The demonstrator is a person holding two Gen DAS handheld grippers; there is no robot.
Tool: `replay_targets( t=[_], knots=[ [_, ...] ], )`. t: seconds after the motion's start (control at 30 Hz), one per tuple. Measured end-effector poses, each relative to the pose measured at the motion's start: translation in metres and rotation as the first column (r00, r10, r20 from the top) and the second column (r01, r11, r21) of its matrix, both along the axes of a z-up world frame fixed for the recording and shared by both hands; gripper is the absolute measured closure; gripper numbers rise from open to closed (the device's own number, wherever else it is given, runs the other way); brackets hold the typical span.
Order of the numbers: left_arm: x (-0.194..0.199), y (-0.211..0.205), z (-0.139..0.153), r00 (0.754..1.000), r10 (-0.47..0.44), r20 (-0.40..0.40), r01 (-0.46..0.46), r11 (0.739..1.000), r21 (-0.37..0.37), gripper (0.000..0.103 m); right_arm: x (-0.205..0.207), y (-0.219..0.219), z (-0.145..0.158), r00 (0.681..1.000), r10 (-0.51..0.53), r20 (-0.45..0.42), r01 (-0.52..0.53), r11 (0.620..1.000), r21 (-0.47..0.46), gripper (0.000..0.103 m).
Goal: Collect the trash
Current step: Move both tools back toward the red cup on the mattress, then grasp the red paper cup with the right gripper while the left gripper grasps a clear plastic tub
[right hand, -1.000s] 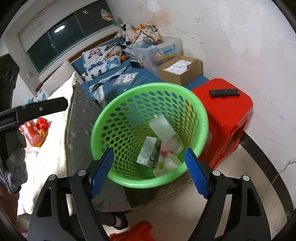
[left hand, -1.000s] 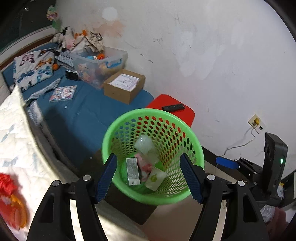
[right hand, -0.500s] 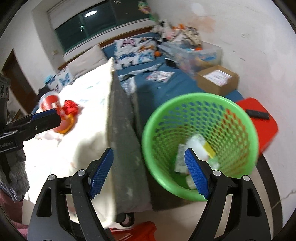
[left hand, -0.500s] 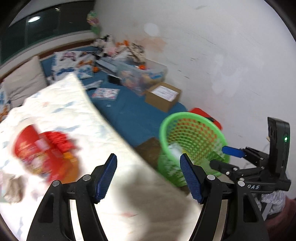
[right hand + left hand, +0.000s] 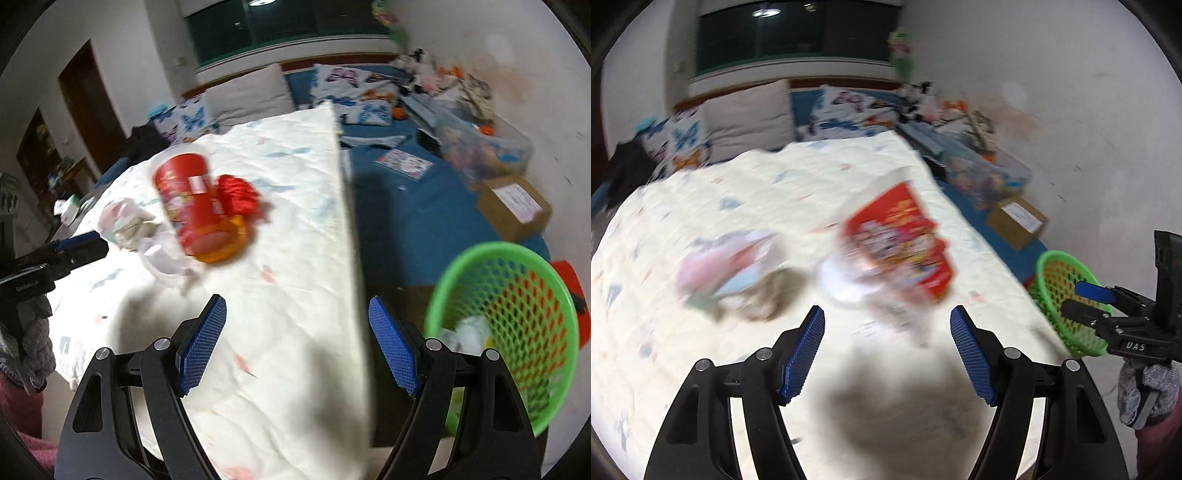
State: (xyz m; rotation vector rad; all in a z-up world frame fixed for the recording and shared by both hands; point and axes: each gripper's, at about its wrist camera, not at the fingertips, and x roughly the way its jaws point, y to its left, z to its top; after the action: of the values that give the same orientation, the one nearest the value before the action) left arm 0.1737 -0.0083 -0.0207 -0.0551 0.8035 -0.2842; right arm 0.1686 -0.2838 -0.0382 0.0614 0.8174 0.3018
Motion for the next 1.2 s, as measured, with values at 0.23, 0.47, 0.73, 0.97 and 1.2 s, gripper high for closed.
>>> replay_targets(
  t=[0.23,0.47,0.73,0.97,1.2],
  knots=[
    [-0.009,0.034,-0.024,0.997,0.062,-0.047,-0.063,0.998,-0.023,0.035,0.023,0.047,0.003,0.996,0.092,0.007,-0.092,0.996,-0.017,0.024],
    [-0.017,0.053,-0.035,0.991,0.108,-0.074,-0.112,0.993,-0.047,0.035,0.058,0.085,0.009,0.981,0.195,0.01,-0.195,0.981,-0.012,0.024],
    [-0.023,0.058,-0.045,0.989,0.112,-0.097,-0.117,0.992,-0.055,0.035,0.097,0.126,0.006,0.964,0.265,0.015,-0.264,0.963,-0.056,0.024],
    [-0.025,0.054,-0.05,0.989,0.094,-0.116,-0.103,0.992,-0.076,0.035,0.124,0.145,-0.004,0.951,0.308,-0.01,-0.307,0.945,-0.114,0.024],
    [-0.022,0.047,-0.058,0.987,0.077,-0.141,-0.089,0.992,-0.088,0.035,0.133,0.152,-0.017,0.945,0.324,-0.041,-0.327,0.938,-0.118,0.028]
  ],
)
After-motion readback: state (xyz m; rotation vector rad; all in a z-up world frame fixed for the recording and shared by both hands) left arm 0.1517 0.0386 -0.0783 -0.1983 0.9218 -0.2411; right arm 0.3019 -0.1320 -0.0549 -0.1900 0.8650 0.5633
